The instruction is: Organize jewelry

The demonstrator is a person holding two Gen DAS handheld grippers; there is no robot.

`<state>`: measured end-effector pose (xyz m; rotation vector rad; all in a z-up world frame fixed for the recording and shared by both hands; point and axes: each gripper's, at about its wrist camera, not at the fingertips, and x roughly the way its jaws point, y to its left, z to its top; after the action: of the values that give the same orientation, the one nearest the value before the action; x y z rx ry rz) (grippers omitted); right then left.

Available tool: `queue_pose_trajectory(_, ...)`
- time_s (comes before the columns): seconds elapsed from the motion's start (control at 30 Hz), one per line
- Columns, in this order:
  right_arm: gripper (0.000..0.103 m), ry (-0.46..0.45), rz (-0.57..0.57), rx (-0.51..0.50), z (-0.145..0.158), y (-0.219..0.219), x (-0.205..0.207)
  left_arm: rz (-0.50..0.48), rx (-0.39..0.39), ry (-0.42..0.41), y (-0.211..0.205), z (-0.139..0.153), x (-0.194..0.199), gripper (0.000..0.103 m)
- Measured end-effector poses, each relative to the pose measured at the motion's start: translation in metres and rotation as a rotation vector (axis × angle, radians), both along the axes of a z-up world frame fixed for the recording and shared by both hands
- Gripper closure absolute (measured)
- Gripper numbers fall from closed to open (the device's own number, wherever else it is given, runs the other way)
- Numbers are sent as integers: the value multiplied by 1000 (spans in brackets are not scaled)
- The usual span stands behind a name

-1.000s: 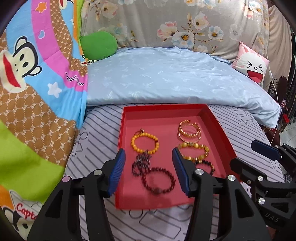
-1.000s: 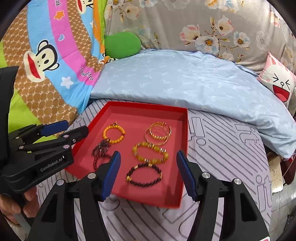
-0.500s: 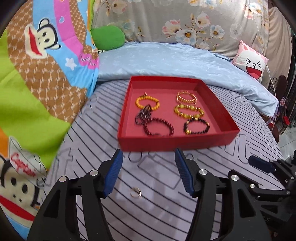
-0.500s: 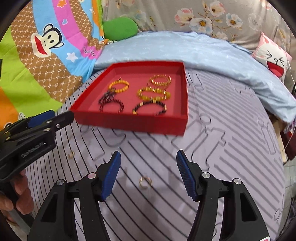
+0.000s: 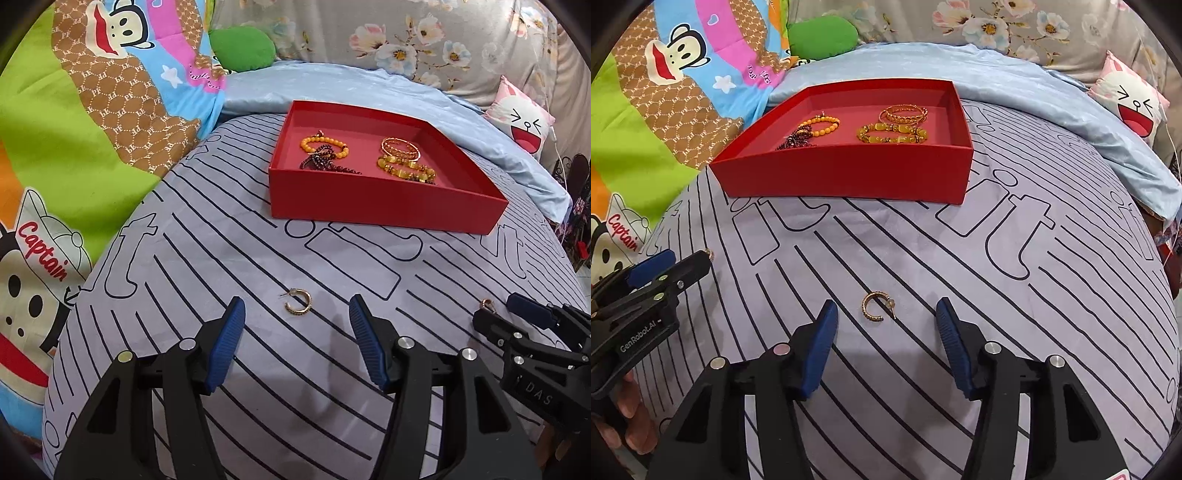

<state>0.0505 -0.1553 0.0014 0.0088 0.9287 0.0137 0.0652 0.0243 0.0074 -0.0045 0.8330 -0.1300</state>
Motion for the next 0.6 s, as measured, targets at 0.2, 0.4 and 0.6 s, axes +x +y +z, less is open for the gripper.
queue_pose_trajectory(0.2,58,-12,0,-9,0,5,5,9,-19,18,6,-6,2,47)
queue_pose_trajectory(0.4,70,-29,7,-20,-1,10,4,23,-37,46,11,-10,6,47)
queue_pose_trajectory(0.6,83,-35,19,-17,-1,14,2,27,-40,50,11,-10,9,47)
